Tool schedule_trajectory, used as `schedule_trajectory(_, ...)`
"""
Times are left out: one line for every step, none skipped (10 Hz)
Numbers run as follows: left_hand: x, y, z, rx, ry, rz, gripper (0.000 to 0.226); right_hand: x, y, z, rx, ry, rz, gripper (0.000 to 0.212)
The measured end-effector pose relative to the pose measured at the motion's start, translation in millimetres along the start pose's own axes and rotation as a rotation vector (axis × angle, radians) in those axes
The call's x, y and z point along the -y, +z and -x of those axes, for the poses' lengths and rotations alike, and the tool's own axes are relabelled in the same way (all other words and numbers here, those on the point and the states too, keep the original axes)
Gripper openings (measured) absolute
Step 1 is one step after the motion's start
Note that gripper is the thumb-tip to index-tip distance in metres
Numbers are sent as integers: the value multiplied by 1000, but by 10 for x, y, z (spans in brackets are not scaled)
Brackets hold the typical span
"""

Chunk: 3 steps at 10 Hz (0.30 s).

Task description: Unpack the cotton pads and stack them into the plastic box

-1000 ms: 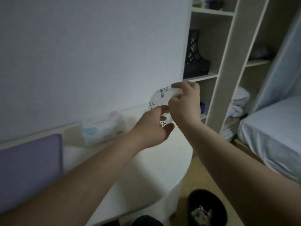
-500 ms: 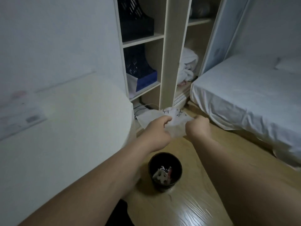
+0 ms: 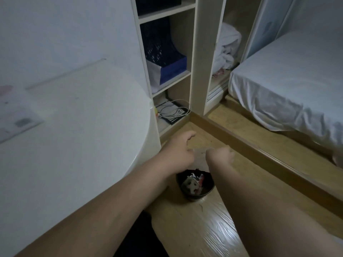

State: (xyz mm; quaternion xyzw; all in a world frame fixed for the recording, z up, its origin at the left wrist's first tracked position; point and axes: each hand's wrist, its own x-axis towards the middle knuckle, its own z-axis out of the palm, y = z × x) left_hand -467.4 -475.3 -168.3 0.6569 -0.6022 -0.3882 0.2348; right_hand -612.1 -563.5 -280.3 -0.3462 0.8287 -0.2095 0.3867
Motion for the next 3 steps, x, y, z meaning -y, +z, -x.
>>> schedule_trajectory(-98, -33, 87, 2, 30, 14, 64, 26, -35, 248, 12, -88, 74, 86)
schedule_trajectory(-189, -128, 229, 4, 51, 5, 64, 129, -16, 366, 28, -131, 78, 85)
schedule_trajectory(-376, -376, 467, -63, 129, 3, 62, 396, -99, 576, 44, -268, -123, 82)
